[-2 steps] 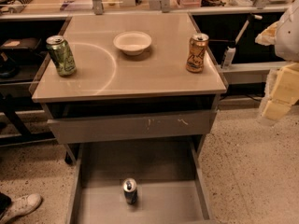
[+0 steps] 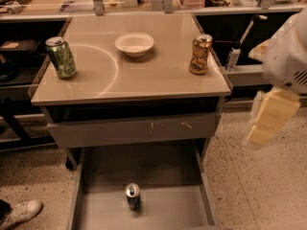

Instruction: Pick redbull can from middle drawer and place on counter

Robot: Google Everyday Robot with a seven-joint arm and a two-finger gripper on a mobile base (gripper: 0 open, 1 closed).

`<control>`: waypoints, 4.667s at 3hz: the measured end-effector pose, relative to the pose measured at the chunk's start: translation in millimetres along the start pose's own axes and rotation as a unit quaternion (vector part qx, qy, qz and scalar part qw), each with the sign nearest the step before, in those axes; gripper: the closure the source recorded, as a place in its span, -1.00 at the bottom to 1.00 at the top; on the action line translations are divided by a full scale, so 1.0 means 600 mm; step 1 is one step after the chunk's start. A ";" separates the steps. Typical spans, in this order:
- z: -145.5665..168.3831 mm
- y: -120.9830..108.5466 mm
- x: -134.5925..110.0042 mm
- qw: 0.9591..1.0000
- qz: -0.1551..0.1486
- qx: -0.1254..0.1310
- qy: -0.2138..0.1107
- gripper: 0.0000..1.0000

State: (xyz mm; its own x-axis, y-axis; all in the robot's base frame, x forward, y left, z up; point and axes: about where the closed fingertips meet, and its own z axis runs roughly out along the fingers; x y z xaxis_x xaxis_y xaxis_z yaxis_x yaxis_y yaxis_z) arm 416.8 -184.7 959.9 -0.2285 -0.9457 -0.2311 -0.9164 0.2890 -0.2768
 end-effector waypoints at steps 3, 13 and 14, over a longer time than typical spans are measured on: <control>0.250 0.197 -0.031 0.993 0.004 -0.113 -0.021 -1.00; 0.734 0.294 -0.209 0.947 0.088 -0.203 -0.233 -1.00; 0.773 0.273 -0.198 0.944 0.100 -0.185 -0.255 -1.00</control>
Offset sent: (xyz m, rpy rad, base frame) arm -0.0805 0.1187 -0.2728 0.1668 0.3685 0.0908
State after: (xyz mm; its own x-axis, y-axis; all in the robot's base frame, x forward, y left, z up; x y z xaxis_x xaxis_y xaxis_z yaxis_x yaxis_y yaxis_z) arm 446.1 44.3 509.2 -0.3086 -0.6559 -0.6889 -0.9451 0.2935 0.1439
